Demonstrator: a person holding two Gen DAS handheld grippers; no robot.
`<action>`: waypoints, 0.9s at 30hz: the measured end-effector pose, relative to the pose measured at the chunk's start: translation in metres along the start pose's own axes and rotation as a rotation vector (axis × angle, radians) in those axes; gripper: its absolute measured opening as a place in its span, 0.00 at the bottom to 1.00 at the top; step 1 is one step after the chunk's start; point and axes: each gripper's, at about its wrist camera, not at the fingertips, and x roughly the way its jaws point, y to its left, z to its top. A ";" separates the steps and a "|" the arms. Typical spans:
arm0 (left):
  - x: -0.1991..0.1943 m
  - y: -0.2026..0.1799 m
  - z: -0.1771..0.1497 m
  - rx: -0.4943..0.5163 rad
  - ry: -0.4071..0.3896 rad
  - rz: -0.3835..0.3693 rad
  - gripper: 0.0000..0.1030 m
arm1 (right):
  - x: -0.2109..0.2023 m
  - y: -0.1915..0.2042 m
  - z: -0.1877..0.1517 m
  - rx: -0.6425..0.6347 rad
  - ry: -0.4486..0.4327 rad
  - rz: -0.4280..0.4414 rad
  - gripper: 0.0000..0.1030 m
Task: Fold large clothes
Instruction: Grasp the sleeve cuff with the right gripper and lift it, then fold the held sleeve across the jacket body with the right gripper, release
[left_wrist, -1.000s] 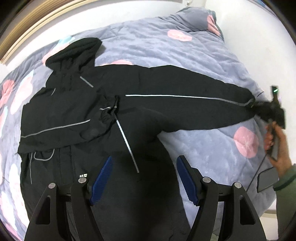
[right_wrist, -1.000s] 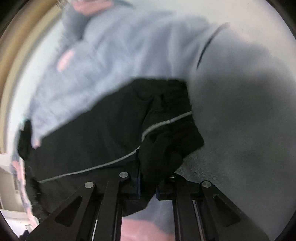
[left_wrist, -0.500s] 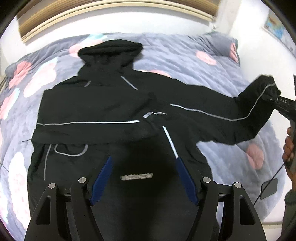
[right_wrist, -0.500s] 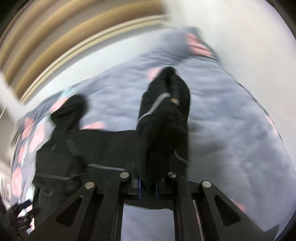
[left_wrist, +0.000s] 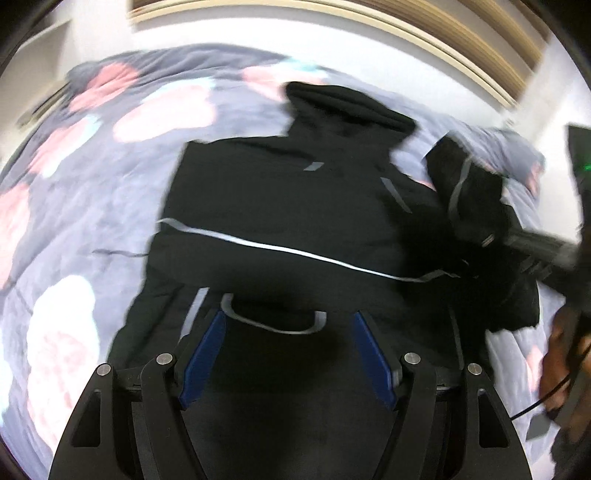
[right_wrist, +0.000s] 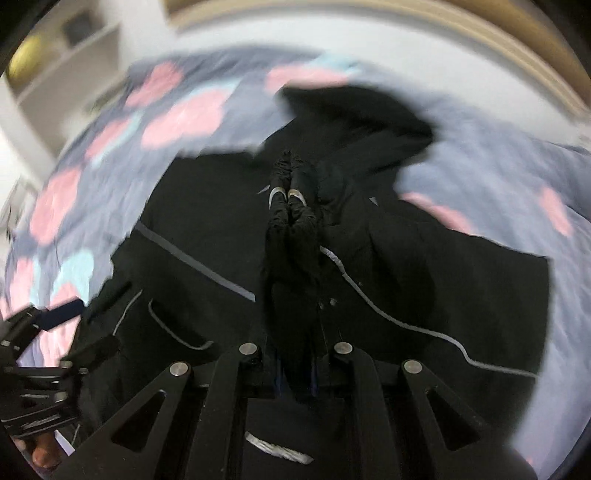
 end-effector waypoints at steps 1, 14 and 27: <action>0.003 0.012 -0.001 -0.030 0.004 0.010 0.71 | 0.017 0.006 0.003 -0.014 0.022 0.008 0.12; 0.031 0.052 -0.010 -0.145 0.056 0.031 0.71 | 0.100 0.028 -0.005 -0.057 0.206 0.151 0.50; 0.086 -0.003 0.054 -0.027 0.097 -0.262 0.71 | -0.026 -0.102 -0.059 0.213 0.026 0.148 0.55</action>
